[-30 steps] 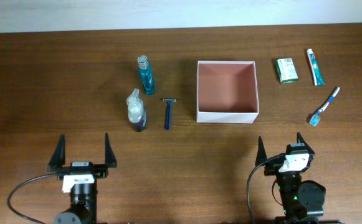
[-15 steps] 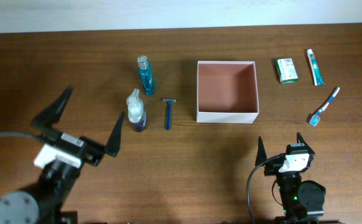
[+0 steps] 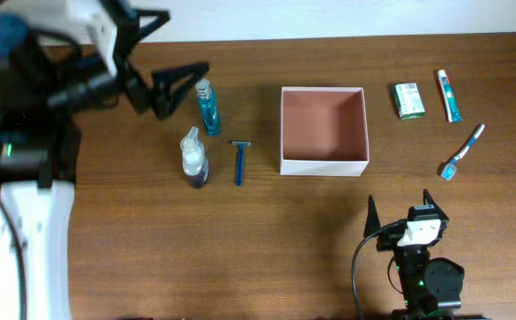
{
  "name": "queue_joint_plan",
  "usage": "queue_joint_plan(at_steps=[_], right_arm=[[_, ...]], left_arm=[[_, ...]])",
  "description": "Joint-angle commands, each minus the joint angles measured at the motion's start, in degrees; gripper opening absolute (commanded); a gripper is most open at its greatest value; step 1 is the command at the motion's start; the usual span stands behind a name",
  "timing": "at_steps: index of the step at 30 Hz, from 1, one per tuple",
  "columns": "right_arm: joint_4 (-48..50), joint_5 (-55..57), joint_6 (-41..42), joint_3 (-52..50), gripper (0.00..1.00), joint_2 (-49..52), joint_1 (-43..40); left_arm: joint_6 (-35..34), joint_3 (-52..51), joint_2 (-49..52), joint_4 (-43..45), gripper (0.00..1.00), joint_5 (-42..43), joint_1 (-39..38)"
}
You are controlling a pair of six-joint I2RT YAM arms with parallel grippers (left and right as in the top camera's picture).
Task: Pack container
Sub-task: 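Raise the left arm and move the gripper above the teal mouthwash bottle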
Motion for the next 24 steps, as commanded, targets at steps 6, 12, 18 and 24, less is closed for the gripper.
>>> queue_joint_plan(at_steps=[6, 12, 18, 24], right_arm=[[-0.35, 0.26, 0.04, -0.26, 0.99, -0.37, 0.52], [-0.35, 0.26, 0.04, -0.26, 0.99, -0.37, 0.52], [-0.35, 0.26, 0.04, -0.26, 0.99, -0.37, 0.52], [-0.35, 0.26, 0.04, -0.26, 0.99, -0.37, 0.52]], left_arm=[[-3.32, 12.37, 10.12, -12.63, 0.99, -16.74, -1.62], [-1.01, 12.39, 10.84, -17.86, 0.99, -17.03, -2.99], [-4.09, 12.46, 11.02, -21.07, 0.99, -34.95, -5.46], [-4.50, 12.46, 11.34, -28.24, 0.99, -67.58, -16.31]])
